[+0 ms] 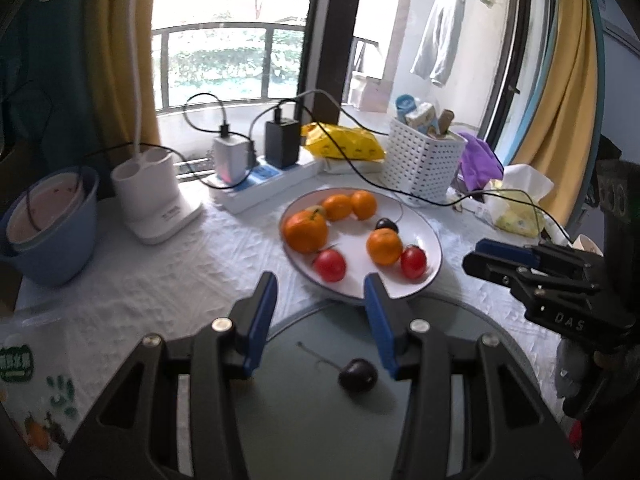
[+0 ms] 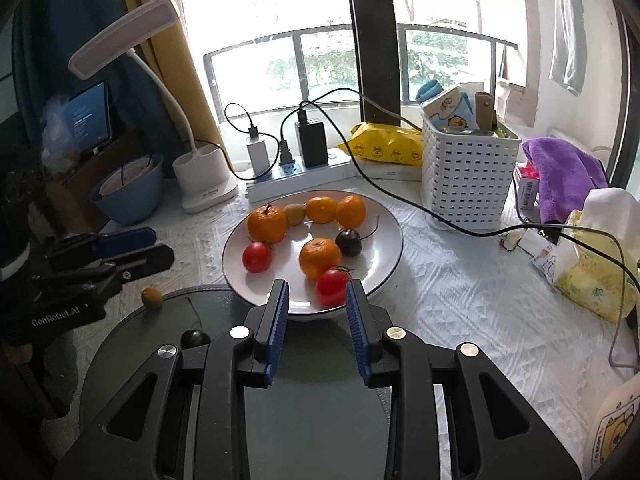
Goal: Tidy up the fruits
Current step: 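Open the right gripper over the plate while the left releases the orange there, then withdraw both open grippers from the plate back over the glass tray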
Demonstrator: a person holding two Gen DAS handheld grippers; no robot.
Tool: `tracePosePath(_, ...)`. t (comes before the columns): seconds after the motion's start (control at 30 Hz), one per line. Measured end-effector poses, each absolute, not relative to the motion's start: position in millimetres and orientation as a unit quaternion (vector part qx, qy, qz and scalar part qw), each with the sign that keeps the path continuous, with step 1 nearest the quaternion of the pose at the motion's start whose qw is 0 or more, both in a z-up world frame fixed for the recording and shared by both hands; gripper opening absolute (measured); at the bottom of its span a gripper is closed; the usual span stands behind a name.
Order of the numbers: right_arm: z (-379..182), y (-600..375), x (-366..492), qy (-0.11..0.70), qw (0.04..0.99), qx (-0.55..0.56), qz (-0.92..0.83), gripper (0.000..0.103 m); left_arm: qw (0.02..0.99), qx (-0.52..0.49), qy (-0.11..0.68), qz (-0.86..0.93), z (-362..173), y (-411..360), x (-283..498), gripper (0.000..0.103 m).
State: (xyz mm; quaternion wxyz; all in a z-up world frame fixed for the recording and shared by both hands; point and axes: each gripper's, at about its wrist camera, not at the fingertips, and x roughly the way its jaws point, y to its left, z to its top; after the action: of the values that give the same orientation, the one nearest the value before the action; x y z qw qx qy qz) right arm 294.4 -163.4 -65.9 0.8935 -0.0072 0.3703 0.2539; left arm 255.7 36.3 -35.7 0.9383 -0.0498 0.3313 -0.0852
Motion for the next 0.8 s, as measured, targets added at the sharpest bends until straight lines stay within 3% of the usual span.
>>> tracePosePath(0.8, -75.8, -112.5, 271.1, 0.395, 0.871, -0.037, 0.29, 0.031, 0.931, -0.073, 0.354, -0.048, -65.7, 79.7, 222.9, 0.047)
